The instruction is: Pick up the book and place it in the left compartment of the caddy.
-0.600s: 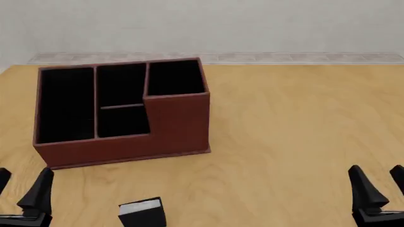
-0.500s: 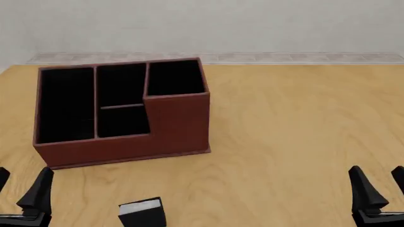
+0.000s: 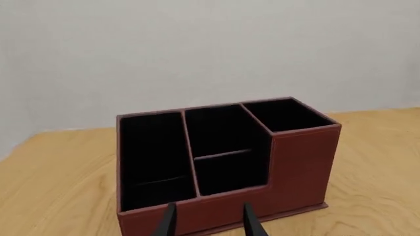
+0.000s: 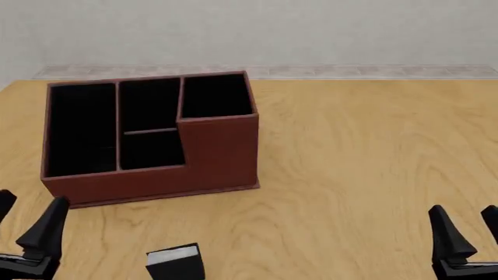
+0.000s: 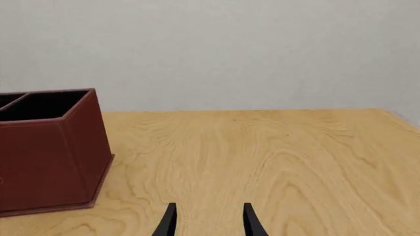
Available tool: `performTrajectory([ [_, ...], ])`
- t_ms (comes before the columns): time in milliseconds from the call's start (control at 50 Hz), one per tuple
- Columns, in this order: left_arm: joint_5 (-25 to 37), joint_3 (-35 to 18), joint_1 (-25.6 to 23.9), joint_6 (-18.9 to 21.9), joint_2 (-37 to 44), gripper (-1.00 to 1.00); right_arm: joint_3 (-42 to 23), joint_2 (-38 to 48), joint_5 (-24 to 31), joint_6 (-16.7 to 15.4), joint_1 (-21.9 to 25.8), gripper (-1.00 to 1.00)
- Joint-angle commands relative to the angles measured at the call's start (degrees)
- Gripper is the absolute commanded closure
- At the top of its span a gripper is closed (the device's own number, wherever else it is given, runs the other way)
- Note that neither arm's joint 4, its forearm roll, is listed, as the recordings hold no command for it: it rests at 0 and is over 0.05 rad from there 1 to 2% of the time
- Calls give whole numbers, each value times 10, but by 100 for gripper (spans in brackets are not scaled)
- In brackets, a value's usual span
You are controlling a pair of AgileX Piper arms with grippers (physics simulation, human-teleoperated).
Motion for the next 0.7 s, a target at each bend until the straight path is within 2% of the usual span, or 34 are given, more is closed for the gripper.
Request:
performTrajectory([
  [20, 1, -62, -55, 18, 68, -100, 2, 1, -3, 6, 0, -100],
  [100, 21, -96, -99, 18, 89, -100, 2, 6, -8, 7, 1, -100],
  [300, 52, -160, -186, 70, 163, -100, 2, 20, -18, 12, 4, -100],
  [420, 71, -190, -231, 82, 205, -100, 1, 25, -21, 11, 6, -100],
  [460, 68, -194, -230, 89, 216, -100, 2, 26, -23, 11, 7, -100],
  [480, 72, -199, -248, 90, 227, -100, 2, 28, -24, 11, 7, -100],
  [600, 78, -218, -281, 112, 281, -100, 2, 39, -31, 8, 11, -100],
  [700, 100, -235, -310, 116, 293, -100, 2, 47, -36, 7, 14, -100],
])
